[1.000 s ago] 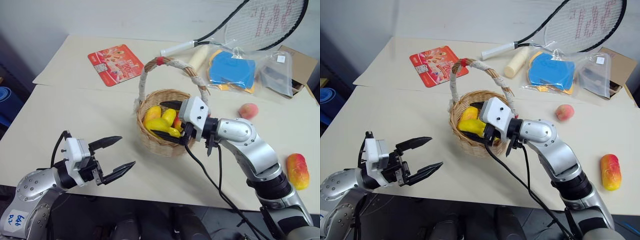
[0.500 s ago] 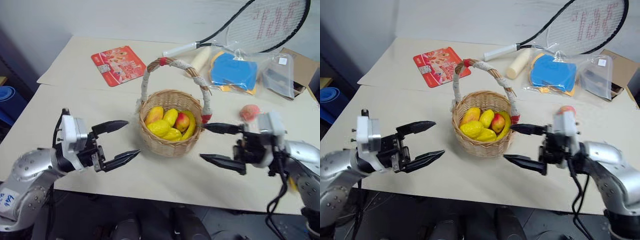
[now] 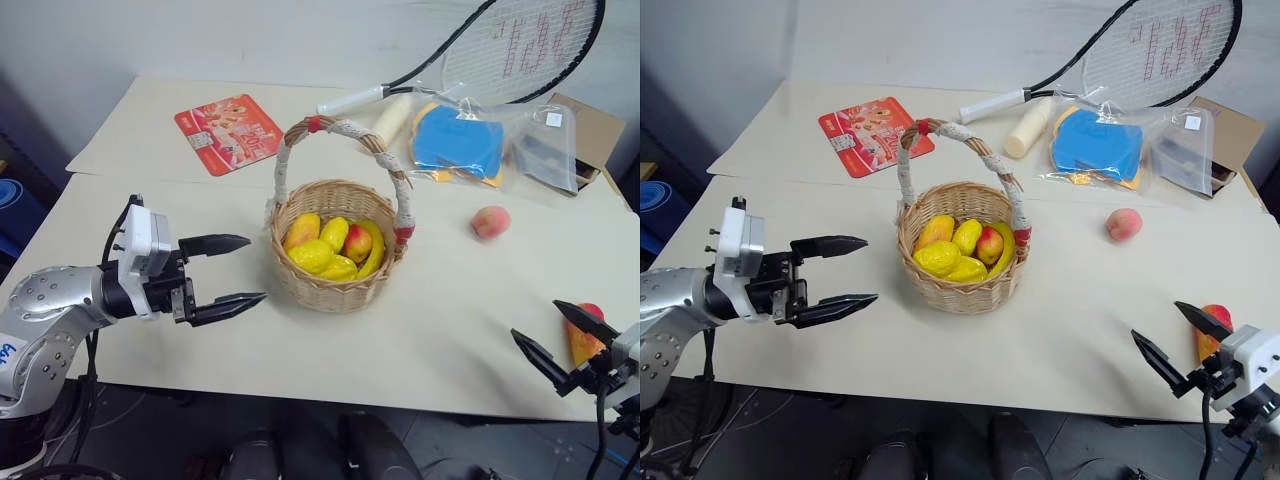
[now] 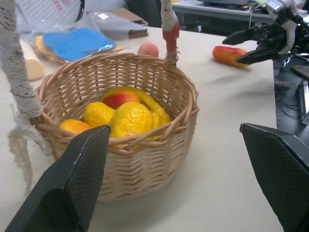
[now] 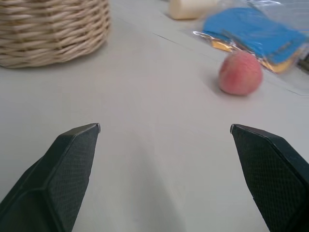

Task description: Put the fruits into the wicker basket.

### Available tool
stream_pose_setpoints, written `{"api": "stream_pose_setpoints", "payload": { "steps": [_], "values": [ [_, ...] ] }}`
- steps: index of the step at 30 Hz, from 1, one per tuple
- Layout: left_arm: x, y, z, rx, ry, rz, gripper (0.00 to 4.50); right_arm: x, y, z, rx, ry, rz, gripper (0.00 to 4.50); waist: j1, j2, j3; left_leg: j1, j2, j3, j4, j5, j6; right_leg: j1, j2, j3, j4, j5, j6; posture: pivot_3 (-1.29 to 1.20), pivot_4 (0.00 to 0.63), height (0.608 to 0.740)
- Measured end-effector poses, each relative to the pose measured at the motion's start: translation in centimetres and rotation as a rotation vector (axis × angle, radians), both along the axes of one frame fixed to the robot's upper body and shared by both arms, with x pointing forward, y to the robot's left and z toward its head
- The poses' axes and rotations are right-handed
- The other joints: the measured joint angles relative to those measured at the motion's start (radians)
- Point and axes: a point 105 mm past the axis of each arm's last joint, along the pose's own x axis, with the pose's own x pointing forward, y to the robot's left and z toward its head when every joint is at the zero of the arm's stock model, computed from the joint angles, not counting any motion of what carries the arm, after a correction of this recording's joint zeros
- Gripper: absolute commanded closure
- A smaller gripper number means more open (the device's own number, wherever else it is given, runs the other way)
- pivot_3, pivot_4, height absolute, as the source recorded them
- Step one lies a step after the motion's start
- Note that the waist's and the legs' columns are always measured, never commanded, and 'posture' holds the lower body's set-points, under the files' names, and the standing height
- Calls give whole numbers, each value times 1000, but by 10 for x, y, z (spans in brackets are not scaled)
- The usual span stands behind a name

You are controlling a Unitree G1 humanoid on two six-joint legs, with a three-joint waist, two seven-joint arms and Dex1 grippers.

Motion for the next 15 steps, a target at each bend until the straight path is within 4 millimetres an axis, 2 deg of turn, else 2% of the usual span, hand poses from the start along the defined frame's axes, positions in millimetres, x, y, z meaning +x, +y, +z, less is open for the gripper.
{"api": "stream_pose_setpoints", "payload": {
  "steps": [4, 7, 10, 13, 15],
  "values": [
    [0, -2, 6, -1, -24, -11, 0, 26, 2, 14, 43, -62, -40, 33, -9, 0, 0, 1, -1, 1, -4, 0, -1, -1, -1, 1, 0, 0, 0, 0, 150, 740],
    [0, -3, 10, -21, -35, -11, 0, 72, 6, 32, 2, -24, -89, 33, -22, 1, 0, 0, -1, 2, -5, 1, -1, -4, -2, 2, 2, 0, 0, 0, 150, 740],
    [1, -9, 15, -46, -51, -16, 0, 118, 7, 59, -3, -21, -150, 33, -25, 1, 1, 0, -1, 2, -5, 2, -2, -5, -1, 2, 2, 0, 0, 0, 150, 740],
    [-1, -15, 16, -48, -65, -34, 0, 166, 17, 79, 23, -1, -189, 33, -24, 3, 2, -1, 0, 2, -4, 4, -4, -6, 2, 3, 2, -1, -1, 0, 150, 740],
    [-1, -19, 15, -46, -60, -46, 0, 189, 23, 88, 28, 26, -208, 33, -25, 4, 2, -2, 0, 2, -6, 4, -5, -8, 2, 3, 2, -1, -1, 0, 150, 740]
  ]
}}
